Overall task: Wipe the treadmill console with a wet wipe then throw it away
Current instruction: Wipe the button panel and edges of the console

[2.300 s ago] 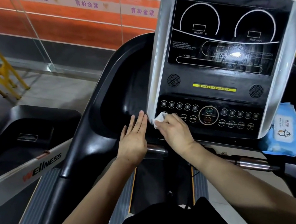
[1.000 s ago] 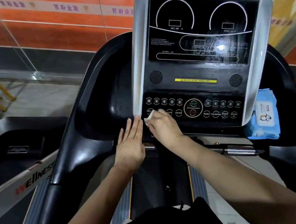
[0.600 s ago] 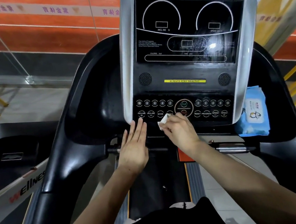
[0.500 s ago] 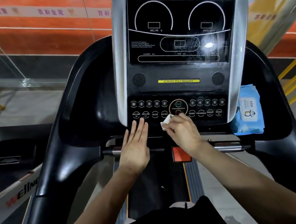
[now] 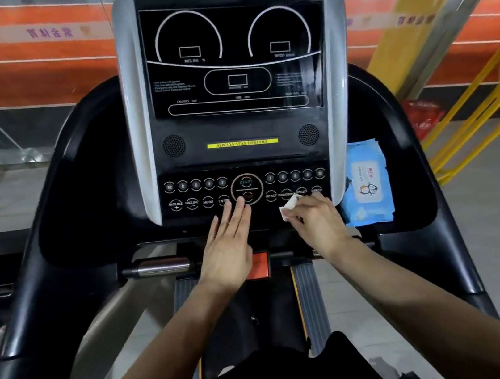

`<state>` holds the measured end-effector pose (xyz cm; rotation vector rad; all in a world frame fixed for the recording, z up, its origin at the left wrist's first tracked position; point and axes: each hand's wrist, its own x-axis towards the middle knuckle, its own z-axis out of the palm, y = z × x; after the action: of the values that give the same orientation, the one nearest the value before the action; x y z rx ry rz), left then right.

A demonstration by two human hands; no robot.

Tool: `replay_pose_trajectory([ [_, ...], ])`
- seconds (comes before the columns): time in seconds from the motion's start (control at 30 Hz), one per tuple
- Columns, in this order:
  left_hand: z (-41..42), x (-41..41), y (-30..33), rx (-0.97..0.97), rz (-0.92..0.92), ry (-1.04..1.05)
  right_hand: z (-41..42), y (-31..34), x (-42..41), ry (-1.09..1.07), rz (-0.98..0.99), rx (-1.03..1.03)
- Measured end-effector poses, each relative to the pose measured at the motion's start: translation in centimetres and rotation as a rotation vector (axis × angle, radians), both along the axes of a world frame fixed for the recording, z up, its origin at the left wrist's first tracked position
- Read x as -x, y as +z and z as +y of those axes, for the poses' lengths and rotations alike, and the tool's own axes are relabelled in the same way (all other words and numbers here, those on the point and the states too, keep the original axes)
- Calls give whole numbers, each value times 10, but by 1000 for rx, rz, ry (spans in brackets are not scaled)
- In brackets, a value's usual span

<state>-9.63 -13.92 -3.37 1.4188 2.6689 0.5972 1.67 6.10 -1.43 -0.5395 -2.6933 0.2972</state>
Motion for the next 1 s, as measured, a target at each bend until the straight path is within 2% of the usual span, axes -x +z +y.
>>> replay_pose_trajectory([
  [0.3, 30, -31, 1, 15, 10, -6, 40, 8, -44, -109, -49, 33],
  [0.5, 35, -46, 7, 21, 30, 34, 44, 1, -51, -112, -3, 0],
  [0.67, 35, -49, 8, 12, 45, 45, 52, 1, -32, -121, 42, -33],
  [0.87, 35, -44, 12, 3, 51, 73, 77, 42, 24, -201, 103, -78],
  [1.0, 34, -41, 13, -15, 52, 91, 70, 37, 27, -167, 120, -22],
])
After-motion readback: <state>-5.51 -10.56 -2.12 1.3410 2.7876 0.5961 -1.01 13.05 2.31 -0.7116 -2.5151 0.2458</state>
